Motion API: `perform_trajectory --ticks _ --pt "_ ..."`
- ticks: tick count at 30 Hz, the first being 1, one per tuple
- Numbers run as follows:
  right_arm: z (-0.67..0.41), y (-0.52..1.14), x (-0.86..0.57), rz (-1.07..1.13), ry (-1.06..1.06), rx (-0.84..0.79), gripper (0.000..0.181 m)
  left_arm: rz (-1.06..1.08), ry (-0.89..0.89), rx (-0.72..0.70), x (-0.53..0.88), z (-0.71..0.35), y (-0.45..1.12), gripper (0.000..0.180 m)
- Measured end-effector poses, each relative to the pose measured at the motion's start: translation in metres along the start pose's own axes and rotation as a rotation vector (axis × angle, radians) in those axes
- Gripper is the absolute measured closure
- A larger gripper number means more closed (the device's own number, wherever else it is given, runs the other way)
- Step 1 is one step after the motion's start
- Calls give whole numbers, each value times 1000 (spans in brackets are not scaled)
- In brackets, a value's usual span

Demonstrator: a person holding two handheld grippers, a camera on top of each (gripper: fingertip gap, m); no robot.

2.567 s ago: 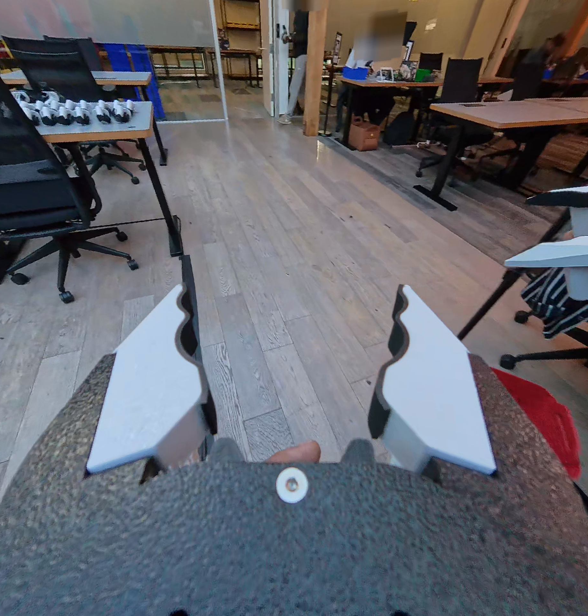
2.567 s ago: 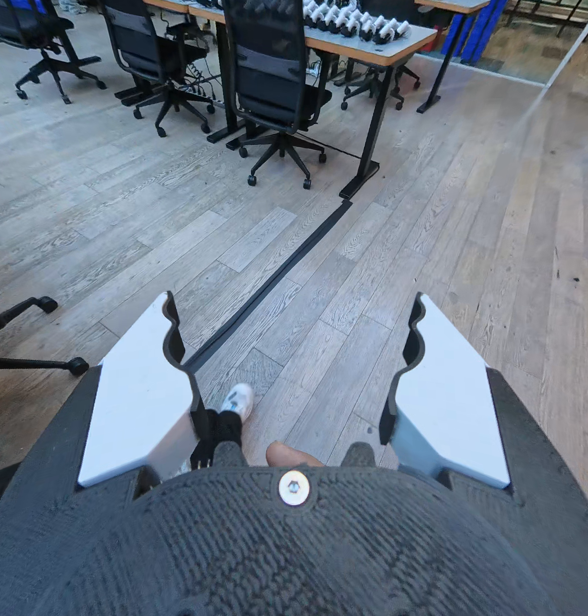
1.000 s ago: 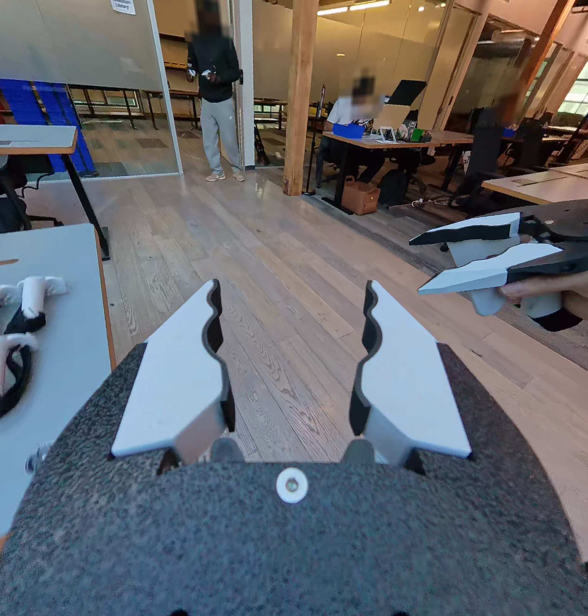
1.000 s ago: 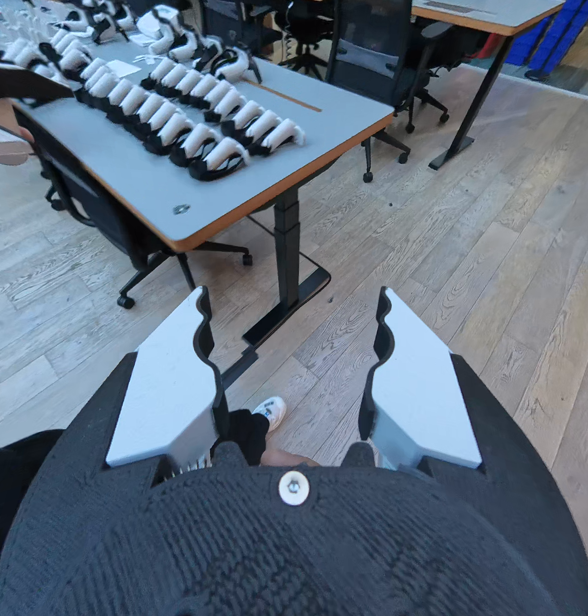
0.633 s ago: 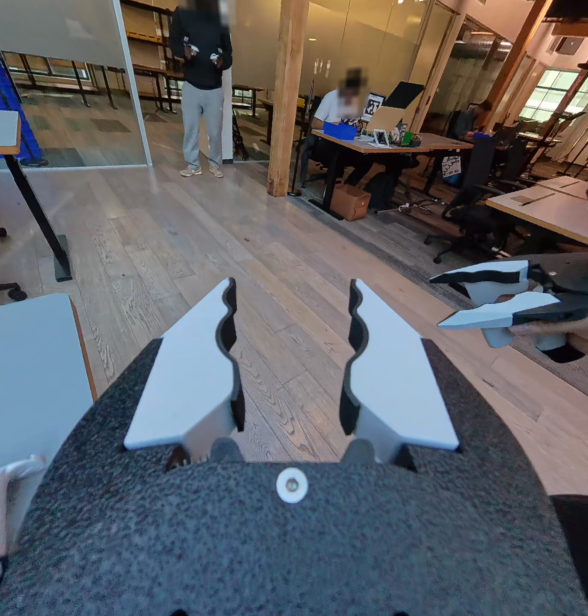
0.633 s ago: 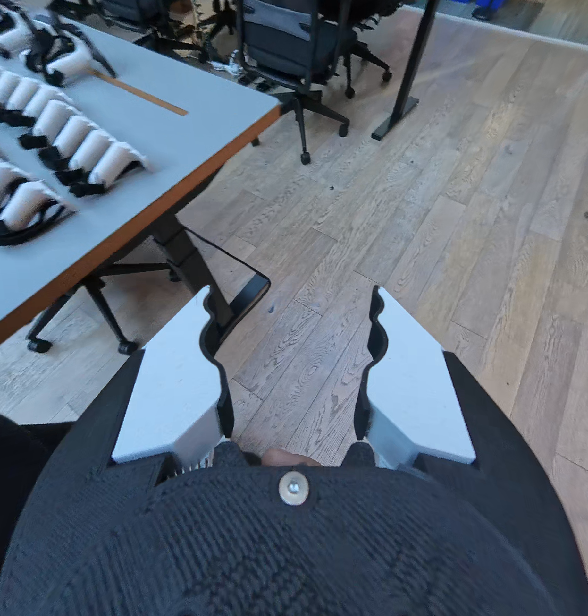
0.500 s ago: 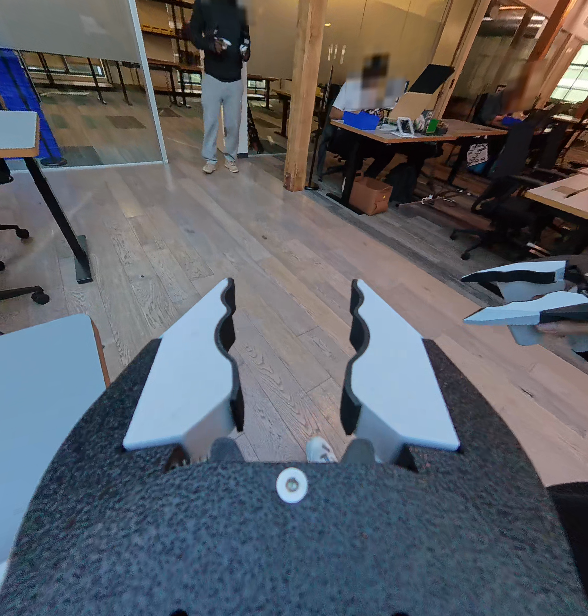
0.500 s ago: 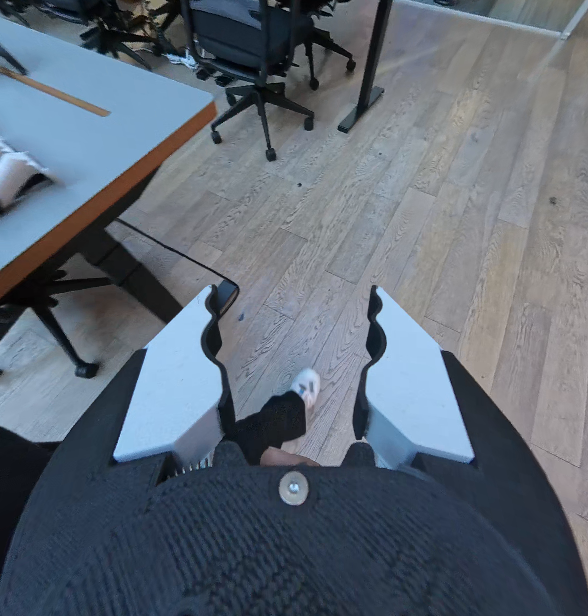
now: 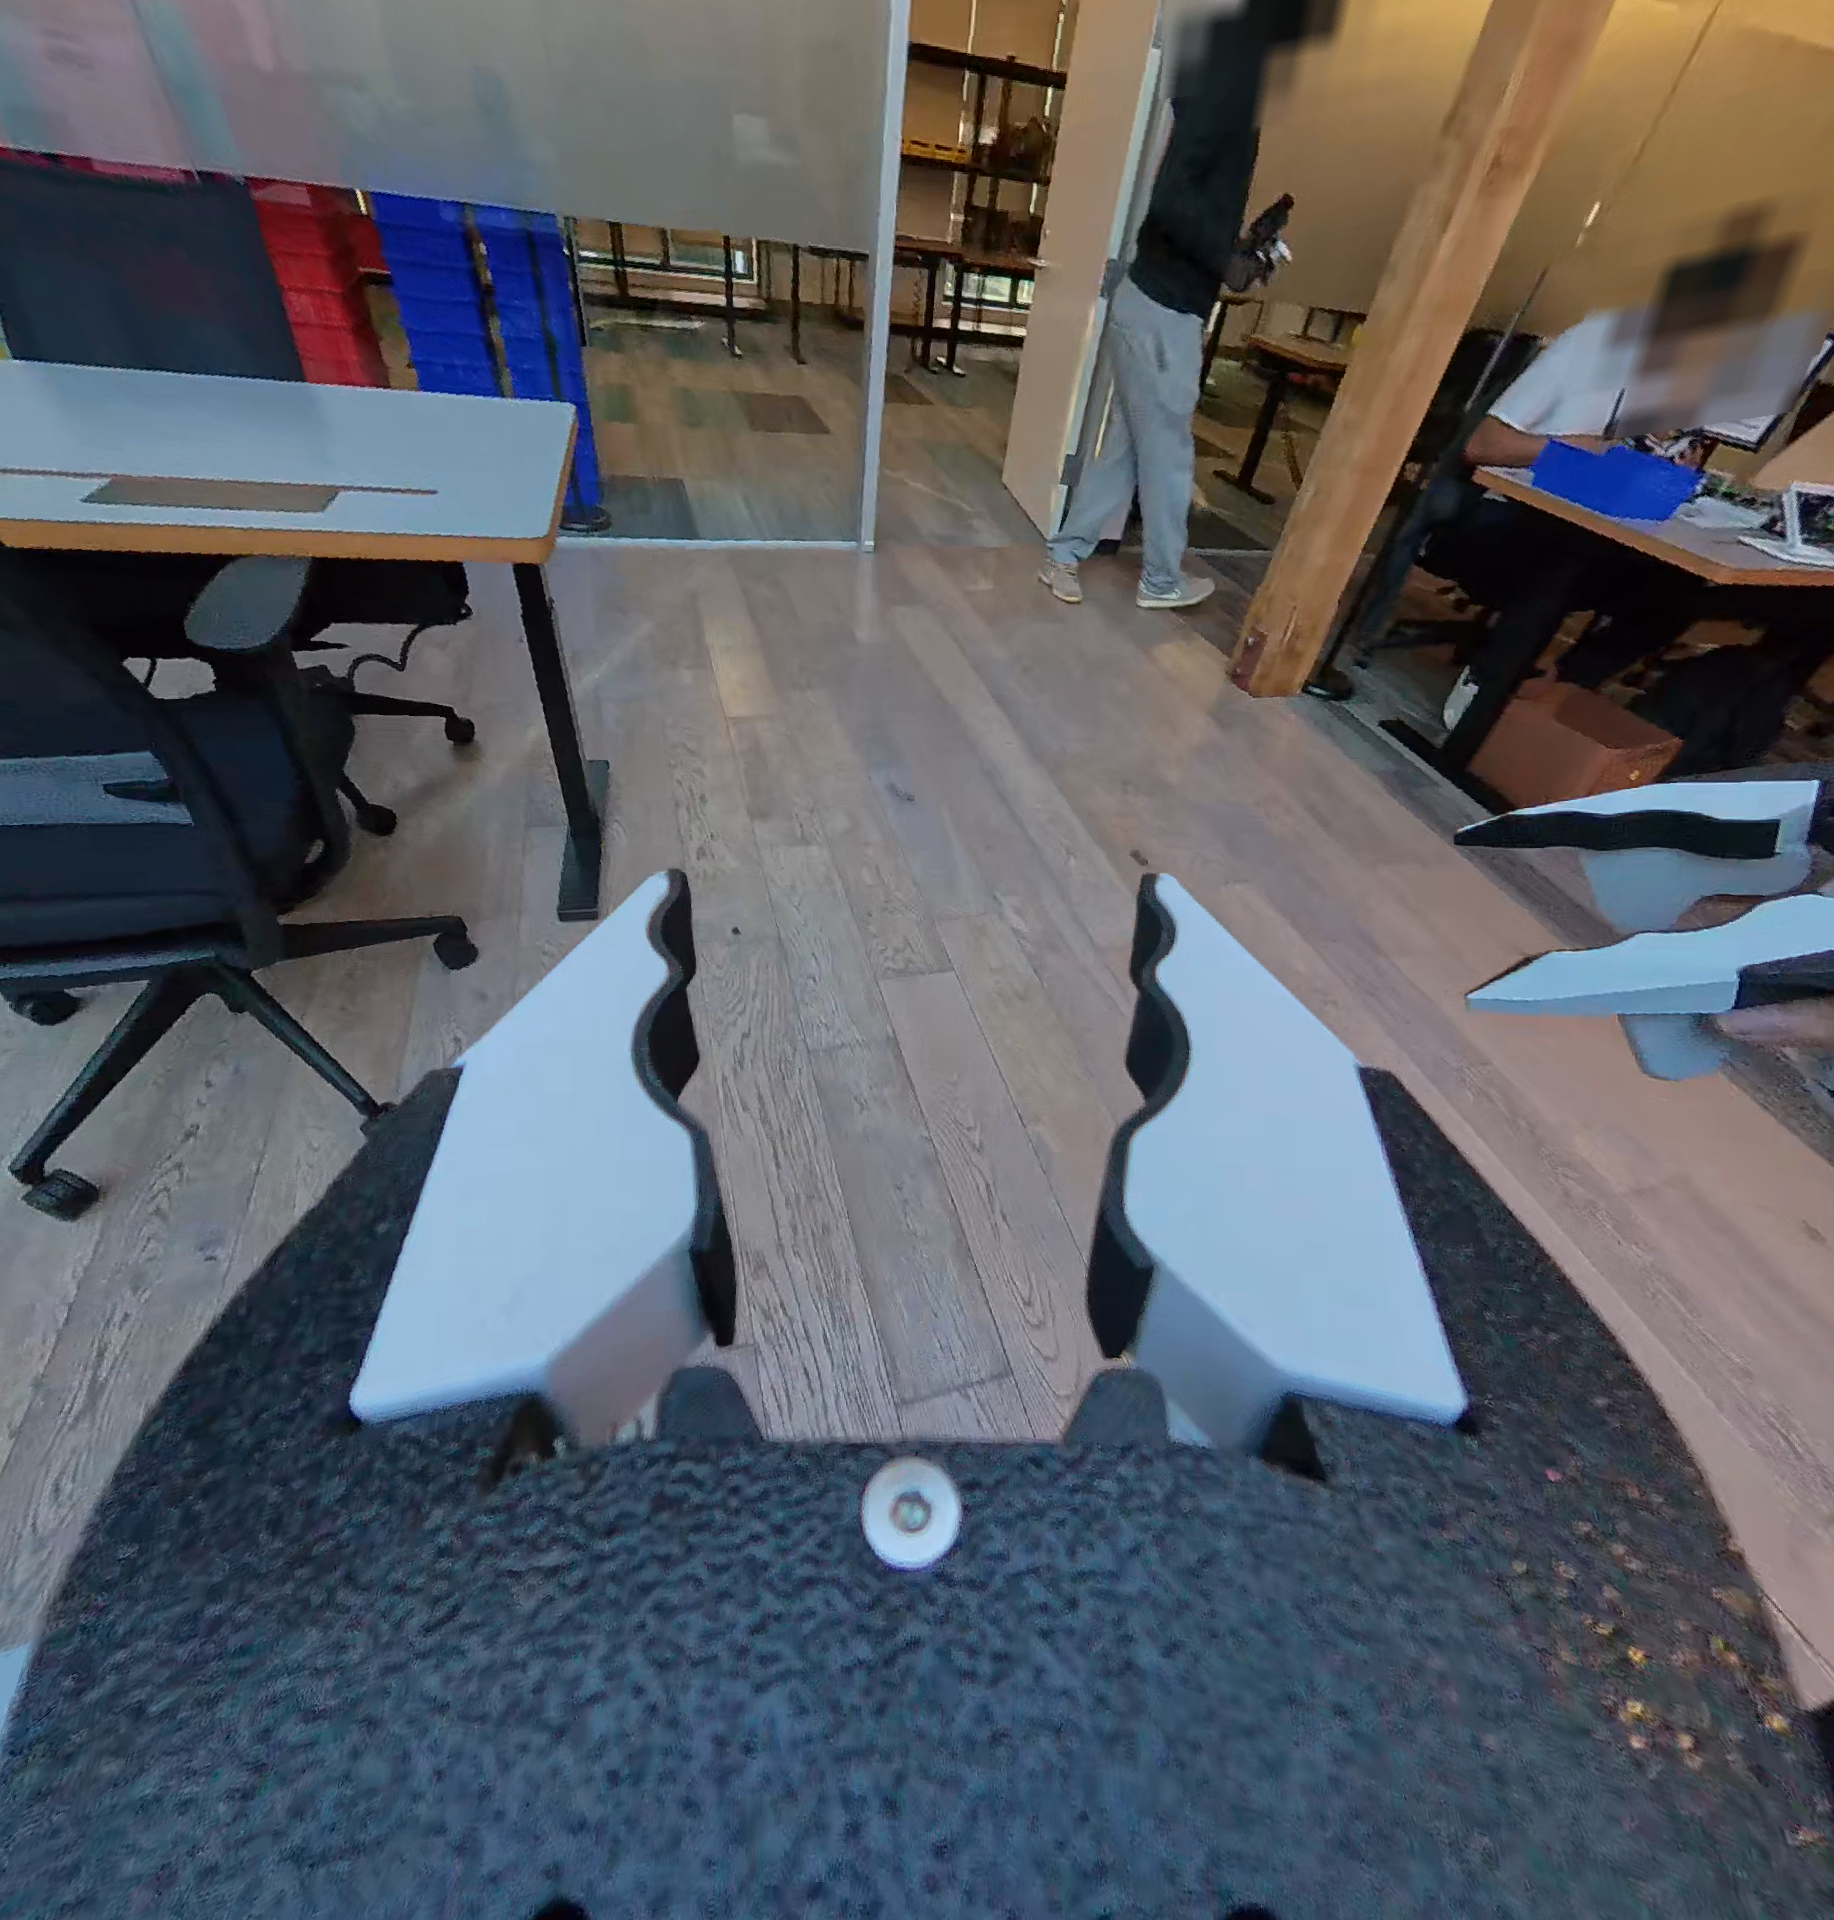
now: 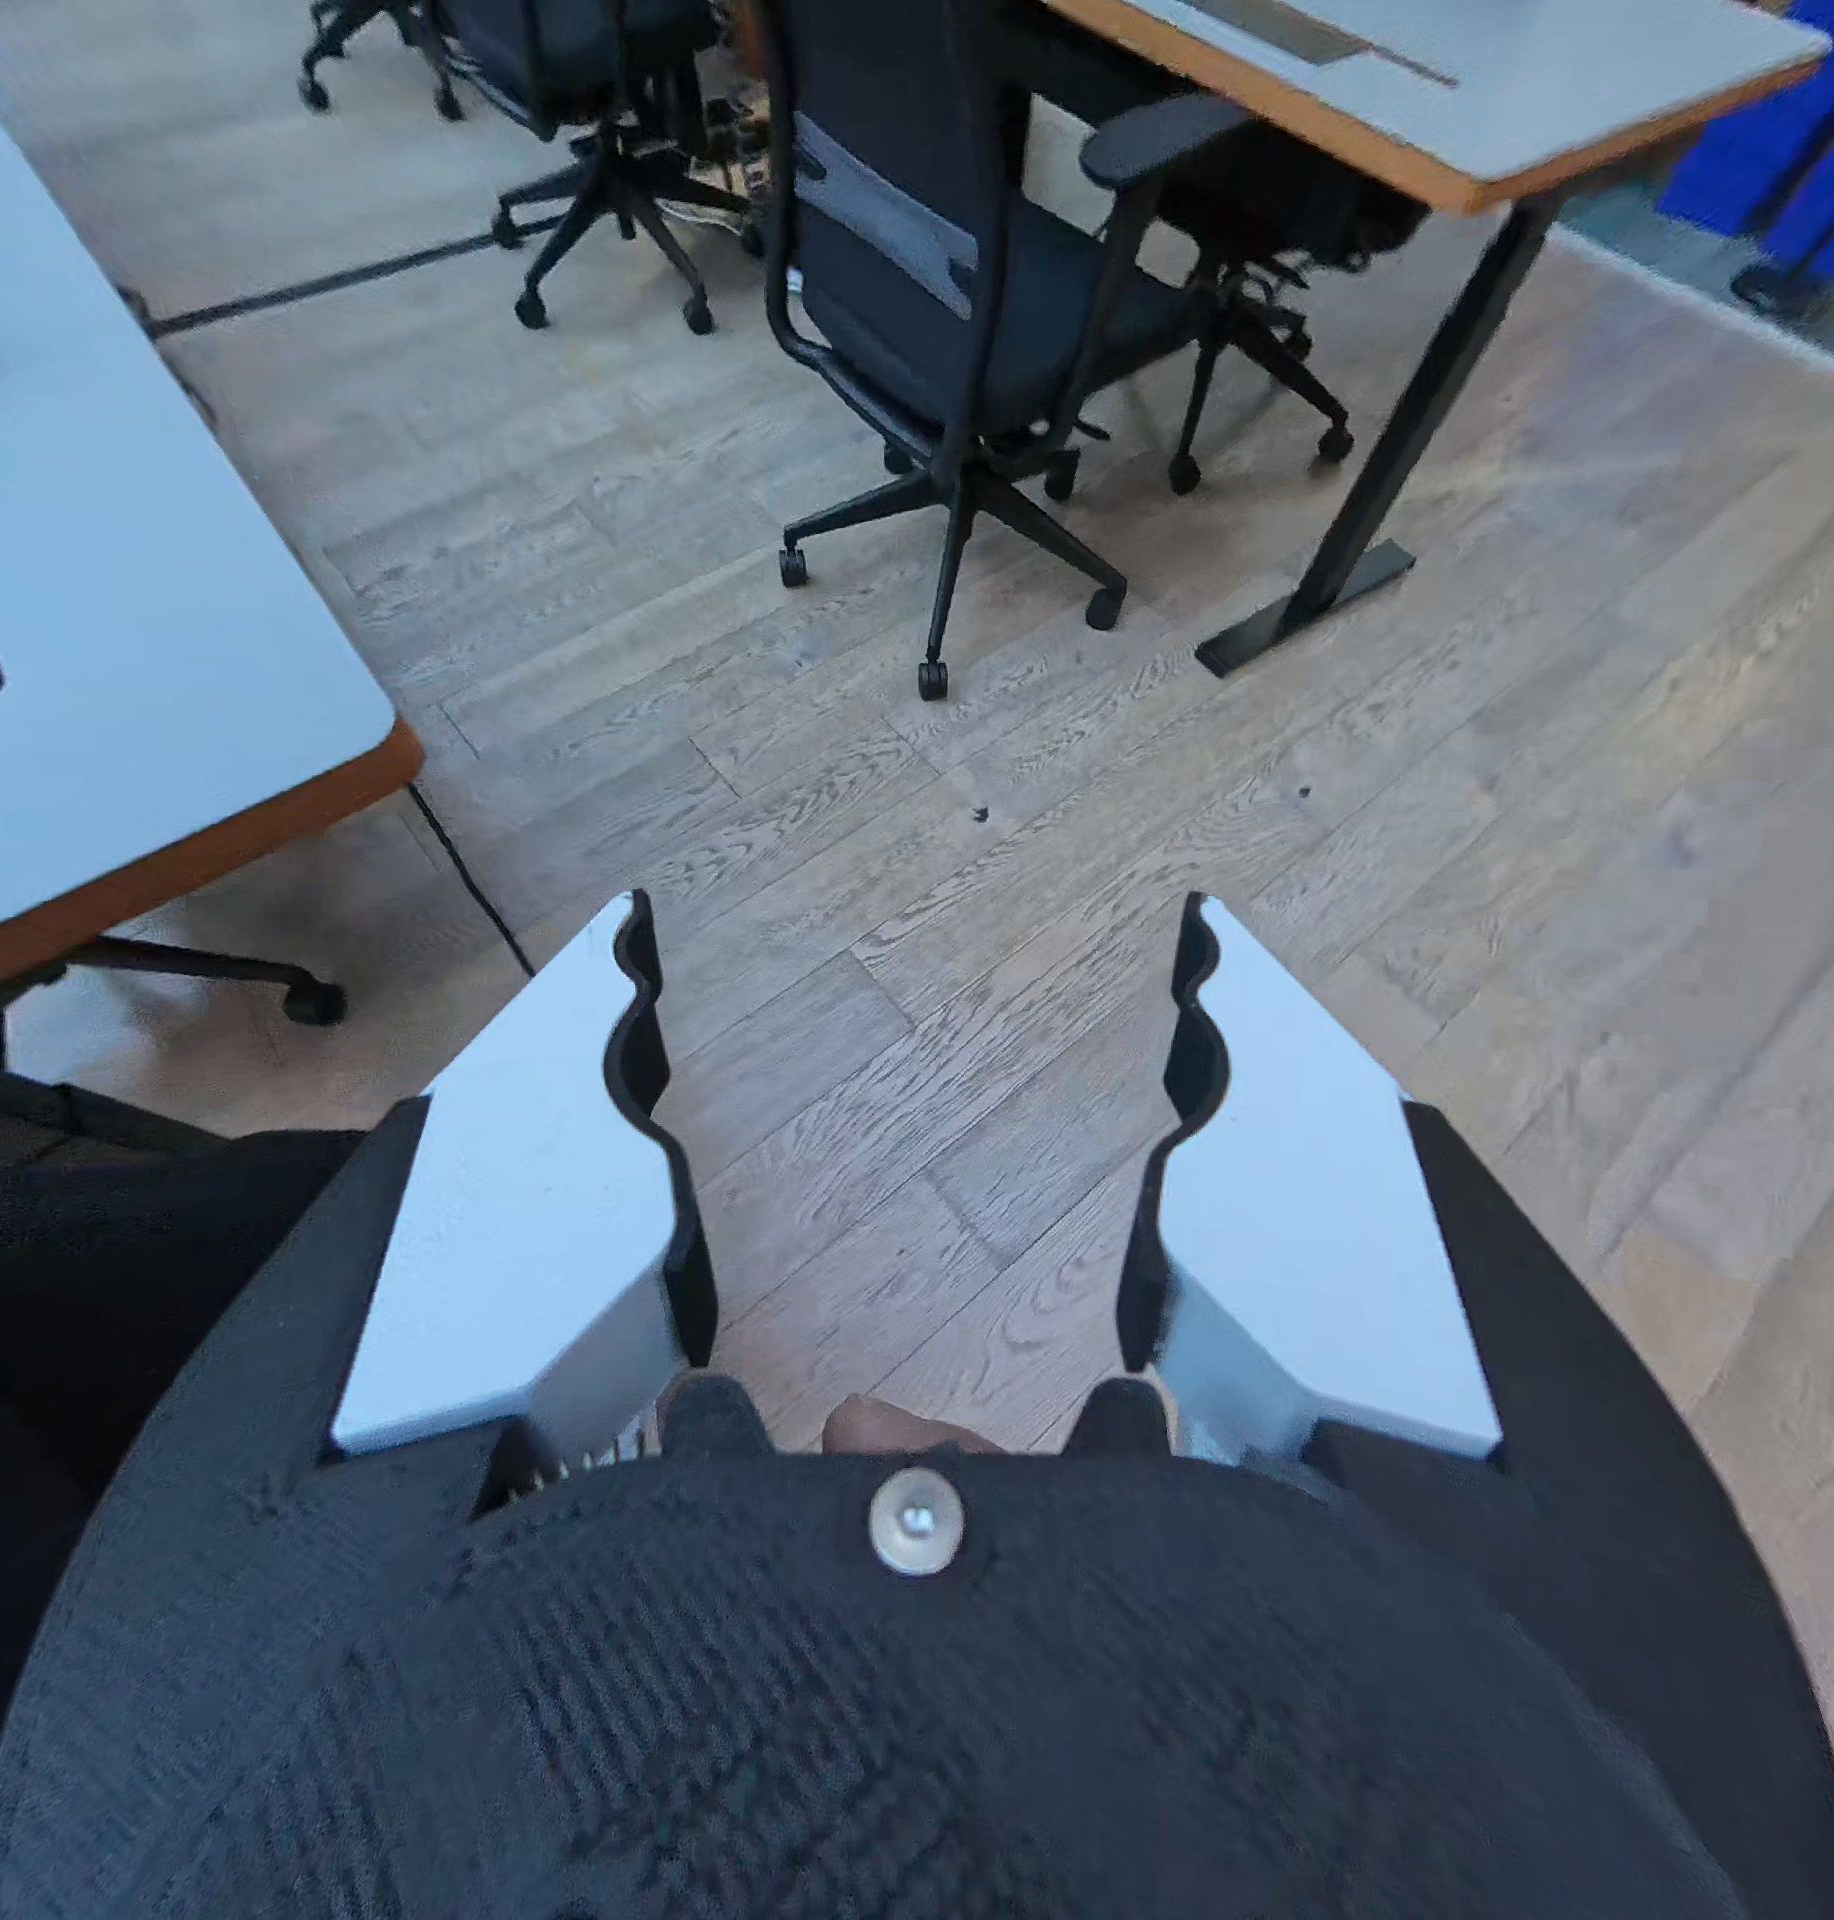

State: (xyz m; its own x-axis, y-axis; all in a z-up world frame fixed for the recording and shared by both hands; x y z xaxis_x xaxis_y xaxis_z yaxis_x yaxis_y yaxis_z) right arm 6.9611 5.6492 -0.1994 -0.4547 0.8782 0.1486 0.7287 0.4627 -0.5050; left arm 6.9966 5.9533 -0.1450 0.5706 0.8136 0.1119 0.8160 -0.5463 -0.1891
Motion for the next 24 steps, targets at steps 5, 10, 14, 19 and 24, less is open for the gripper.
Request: perform_trajectory --ticks 5,10,14,19,24 --pt "-73 100 -26 -80 -43 -38 83 -34 -39 9 75 15 96 101" --pt "-137 198 -53 -55 -146 3 83 7 6 -7 171 19 186 114" --pt "-199 277 -59 -58 -165 70 85 72 -70 -34 257 5 242 132" --pt "-275 390 -33 -164 -218 61 89 47 -69 -70 368 -3 270 144" --pt "-332 513 32 -364 -368 73 92 -76 -101 -94 453 4 257 142"
Point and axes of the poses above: each gripper's, where its closed fingertips meet, y out along the fingers, z out of its underside, x = y × z across the jaws, the point moved 5 cm from there along -y, back along the fingers, and after that the axes turned 13 degrees about y, right-handed, at the moved point
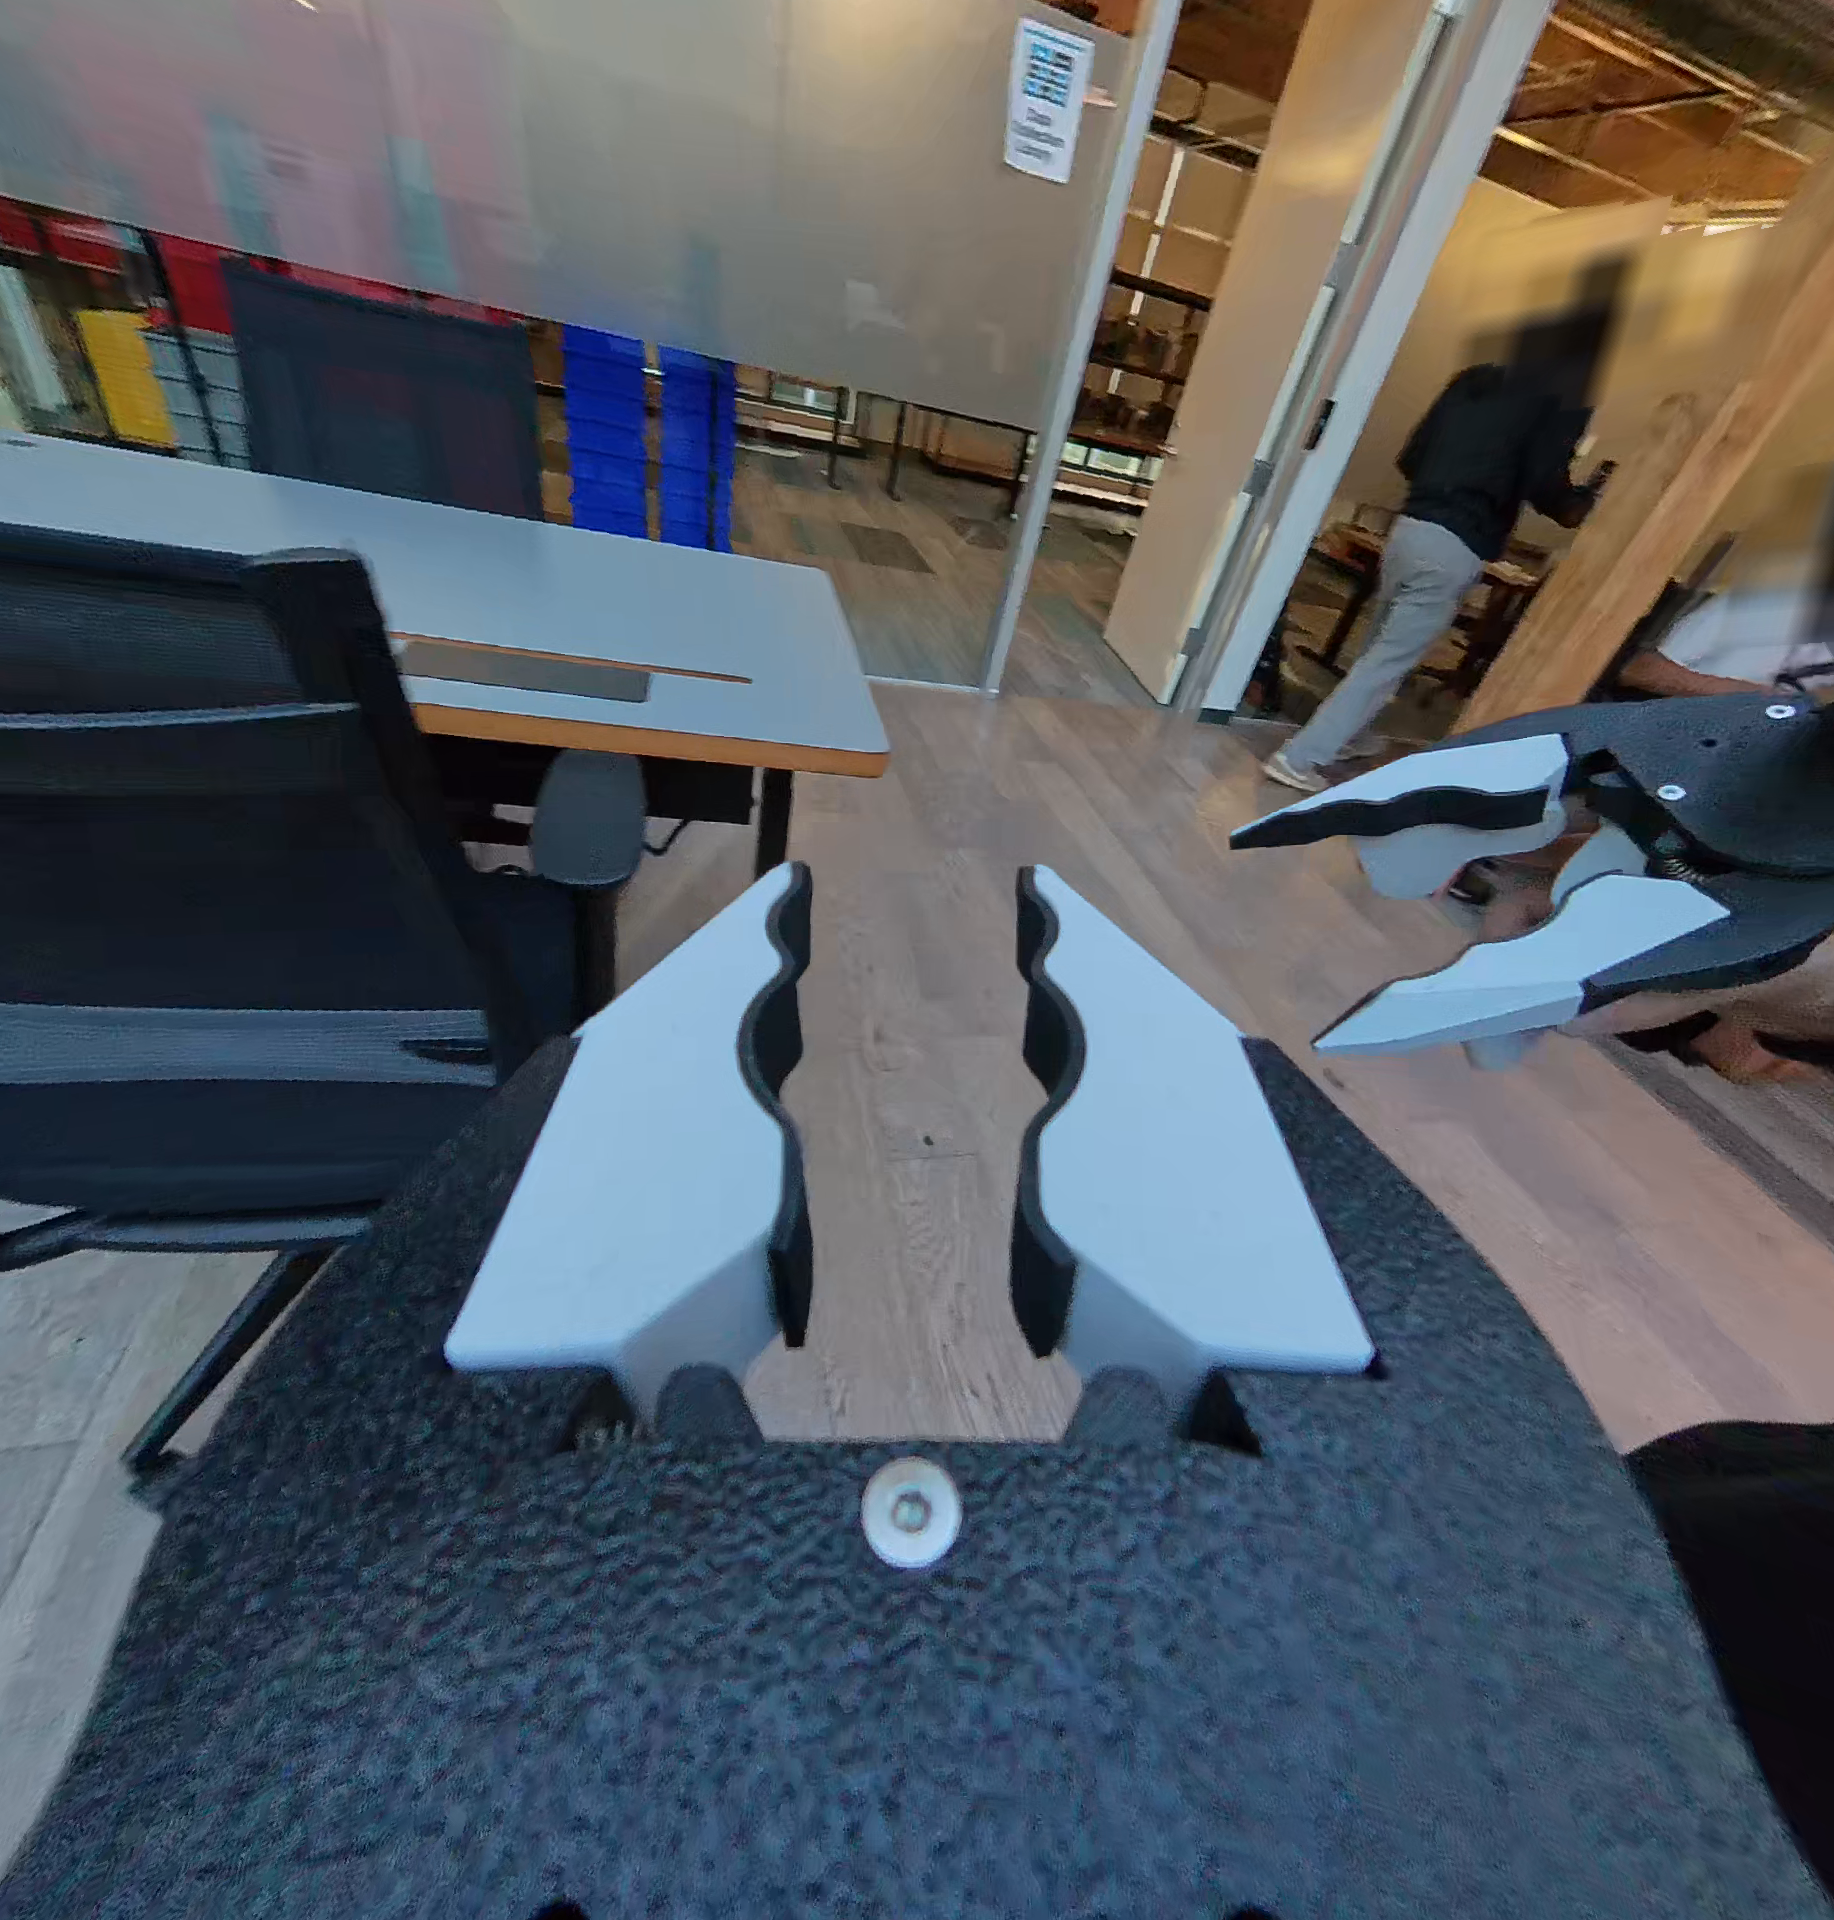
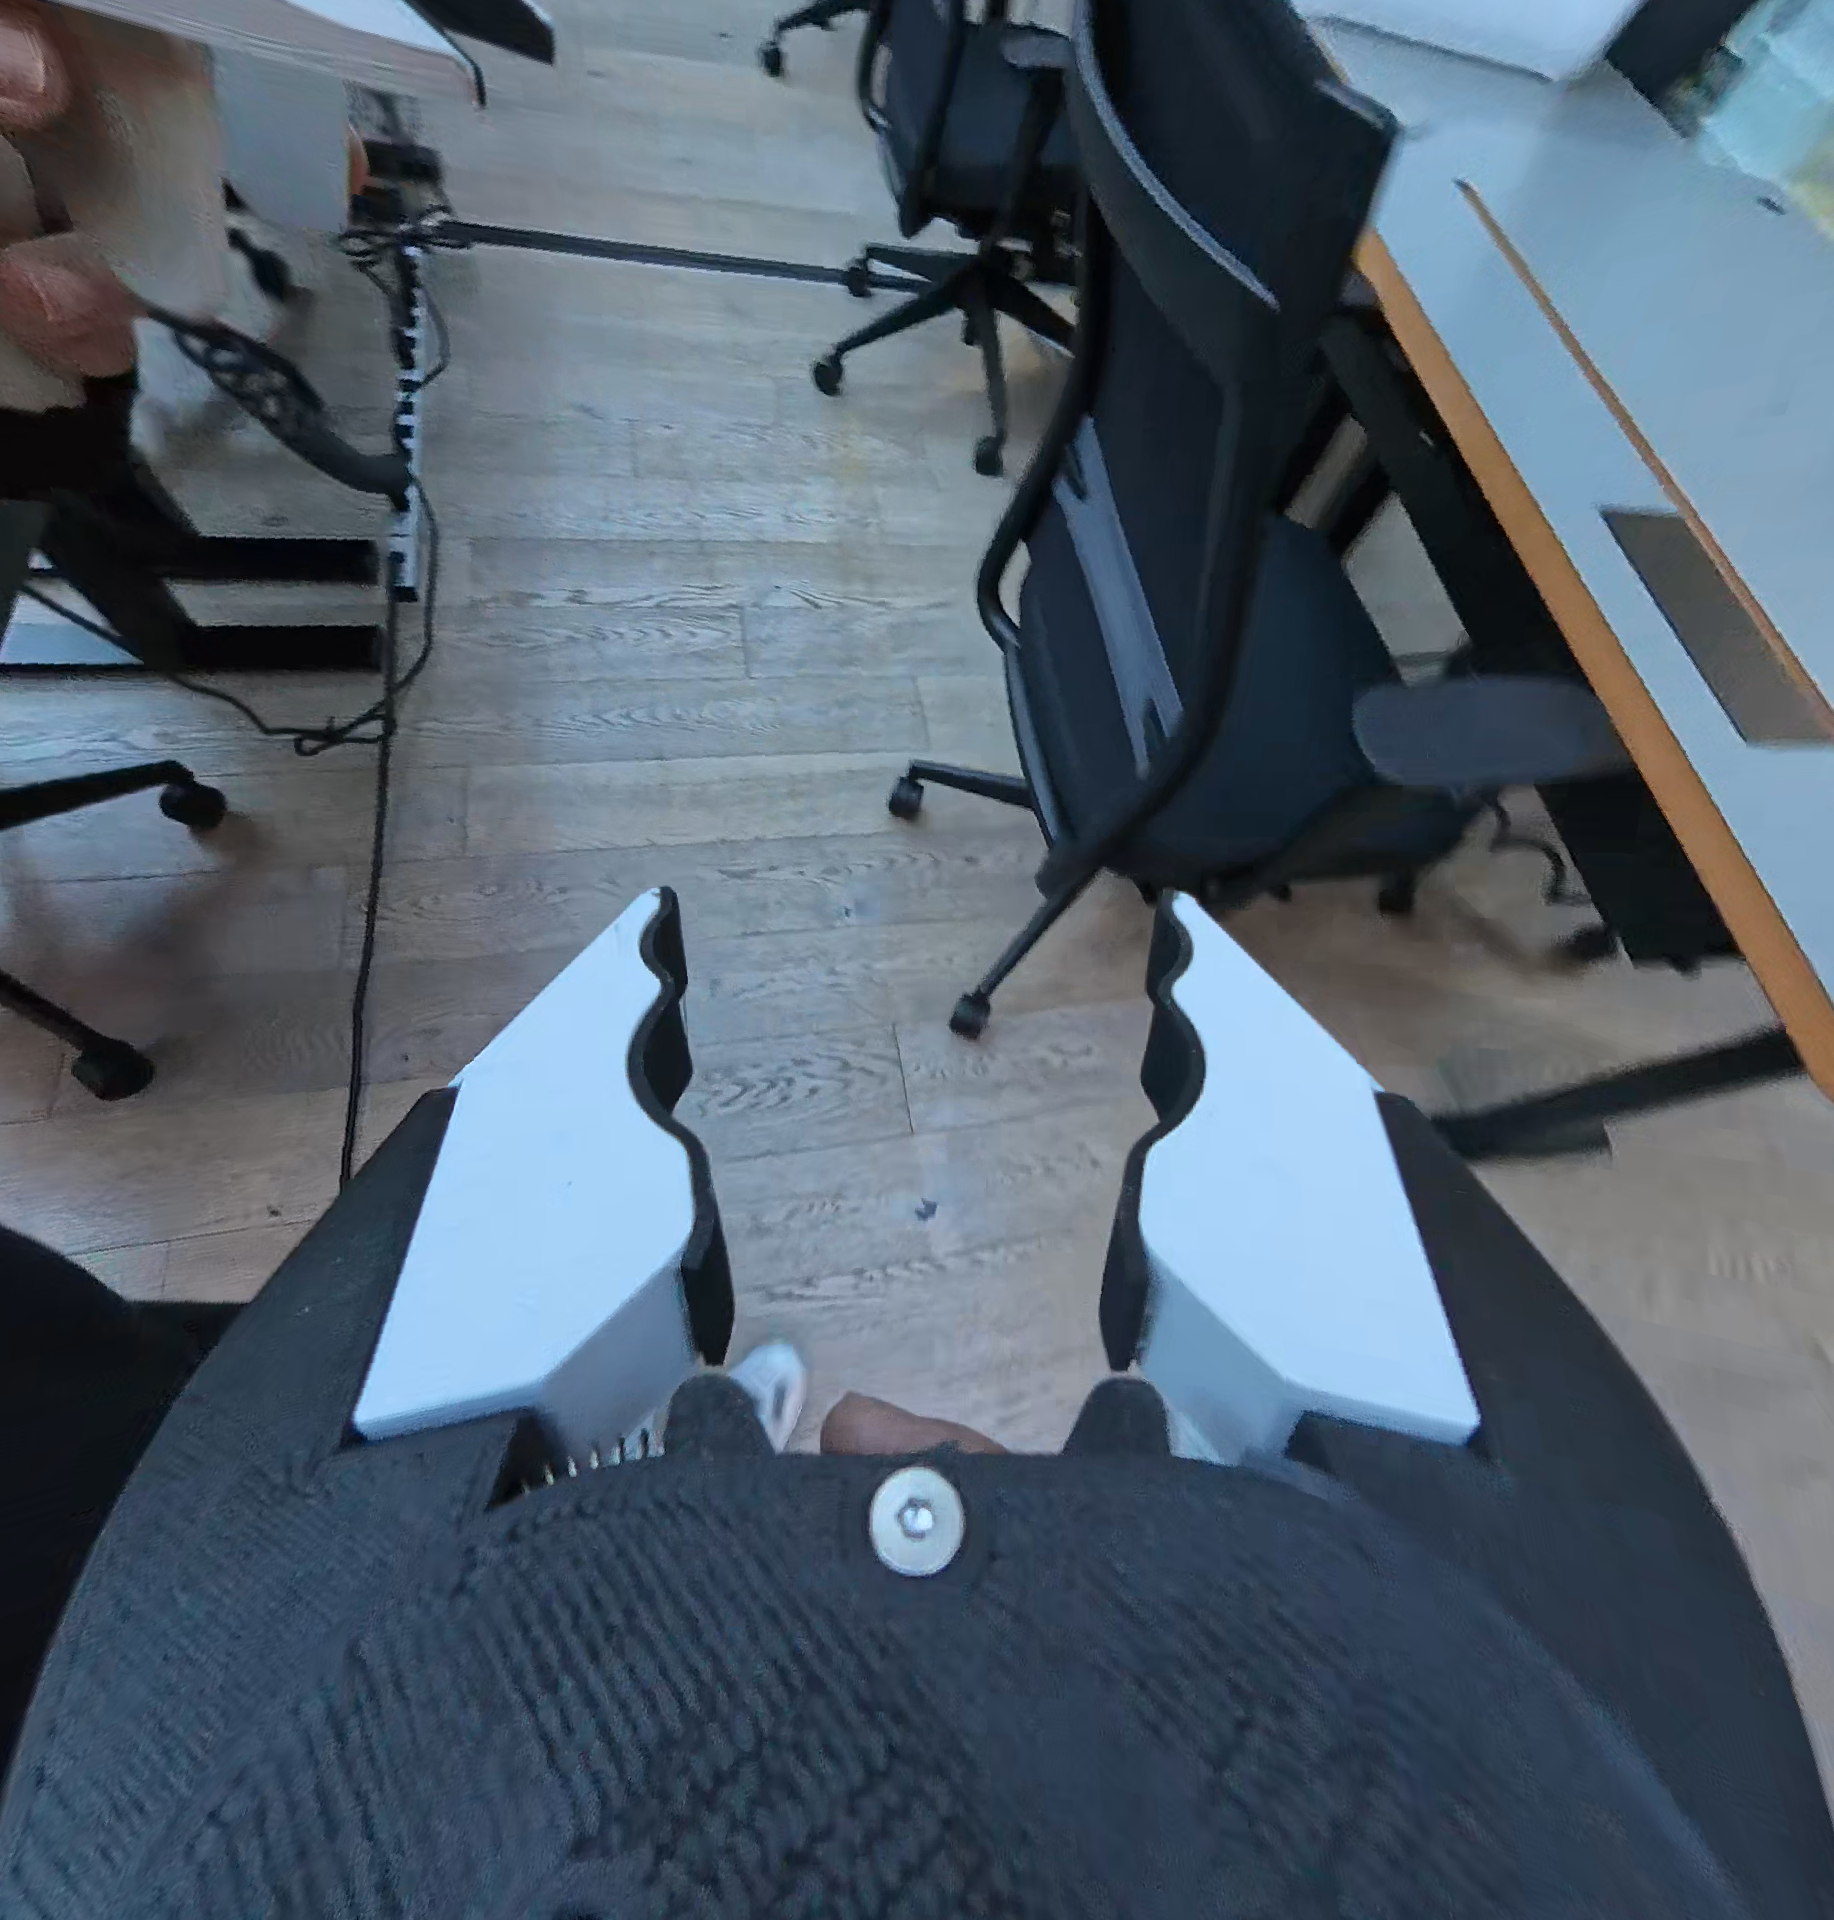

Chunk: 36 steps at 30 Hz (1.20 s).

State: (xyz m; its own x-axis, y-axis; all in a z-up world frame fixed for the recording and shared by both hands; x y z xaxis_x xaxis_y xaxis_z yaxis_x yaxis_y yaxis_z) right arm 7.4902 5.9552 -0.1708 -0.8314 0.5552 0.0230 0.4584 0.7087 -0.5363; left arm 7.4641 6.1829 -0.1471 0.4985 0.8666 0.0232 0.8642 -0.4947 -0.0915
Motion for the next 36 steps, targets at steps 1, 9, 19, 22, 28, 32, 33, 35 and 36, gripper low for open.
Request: perform_trajectory --ticks 1,9,19,22,28,32,33,35,36 --pt "-15 28 3 -42 -25 -10 94 -54 -6 9 20 5 -4 139" --pt "-139 260 55 -436 -256 -94 124 -386 -66 135 205 58 -55 136" --pt "-336 512 136 -822 -280 -155 181 -740 -49 280 418 30 -118 137" --pt "-377 555 144 -842 -257 -197 181 -773 -98 247 473 38 -120 138" --pt "-402 664 112 -767 -229 -125 170 -666 -73 293 620 70 -93 138" --pt "-444 736 72 -559 -131 -90 148 -520 -19 286 748 71 -58 138" --pt "-457 752 65 -476 4 -91 145 -481 -6 288 781 67 -47 137" --pt "-476 778 51 -342 205 -67 155 -395 18 284 843 53 -24 135" --pt "-491 789 53 -380 202 -76 147 -349 44 271 872 43 -11 134"
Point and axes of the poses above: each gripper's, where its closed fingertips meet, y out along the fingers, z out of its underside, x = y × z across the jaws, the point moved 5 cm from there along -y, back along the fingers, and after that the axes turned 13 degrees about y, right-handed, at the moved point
